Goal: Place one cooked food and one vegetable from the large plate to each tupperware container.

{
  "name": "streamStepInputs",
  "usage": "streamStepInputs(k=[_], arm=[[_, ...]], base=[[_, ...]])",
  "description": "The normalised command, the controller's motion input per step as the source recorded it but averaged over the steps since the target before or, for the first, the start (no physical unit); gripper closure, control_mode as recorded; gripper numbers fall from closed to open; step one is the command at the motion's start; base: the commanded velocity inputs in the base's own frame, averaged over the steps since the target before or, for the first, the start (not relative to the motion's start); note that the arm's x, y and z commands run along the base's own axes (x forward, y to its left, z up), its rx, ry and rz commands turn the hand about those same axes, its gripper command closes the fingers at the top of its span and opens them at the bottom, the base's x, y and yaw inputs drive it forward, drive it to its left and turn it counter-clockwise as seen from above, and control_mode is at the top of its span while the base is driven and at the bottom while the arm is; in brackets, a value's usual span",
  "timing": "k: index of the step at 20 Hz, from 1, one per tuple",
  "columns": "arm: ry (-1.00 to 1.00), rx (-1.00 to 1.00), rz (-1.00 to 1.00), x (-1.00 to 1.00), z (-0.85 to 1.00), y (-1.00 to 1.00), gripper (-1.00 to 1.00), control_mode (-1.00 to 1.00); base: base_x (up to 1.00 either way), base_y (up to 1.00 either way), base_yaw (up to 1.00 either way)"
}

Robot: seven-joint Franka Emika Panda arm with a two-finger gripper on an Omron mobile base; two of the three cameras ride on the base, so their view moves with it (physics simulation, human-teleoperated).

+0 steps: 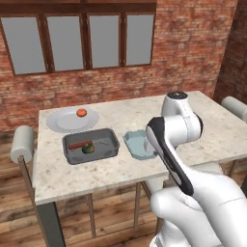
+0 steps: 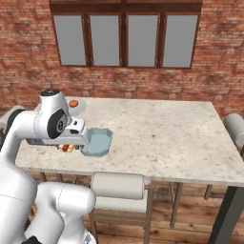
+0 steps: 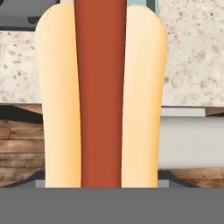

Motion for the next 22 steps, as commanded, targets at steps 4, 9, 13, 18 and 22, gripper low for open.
streamStepInputs(k=[4, 9, 13, 18, 22], arm=[[0.39, 0.00, -0.09, 1.00, 0.01, -0.04, 1.00, -1.00], [0.30, 0.00, -0.07, 0.95, -0.01, 0.00, 1.00, -1.00], [0.07, 0.00, 0.00, 0.77, -0.21, 0.00, 1.00, -1.00], [0.01, 0.00, 0.00, 0.77, -0.55, -0.05, 1.00, -1.00], [0.00, -0.04, 0.00, 0.43, -0.71, -0.01, 1.00, -1.00]], base=[[0.00, 0.00, 0.00], [0.00, 0.00, 0.00], [0.00, 0.00, 0.00], [0.00, 0.00, 0.00], [0.00, 0.00, 0.00]])
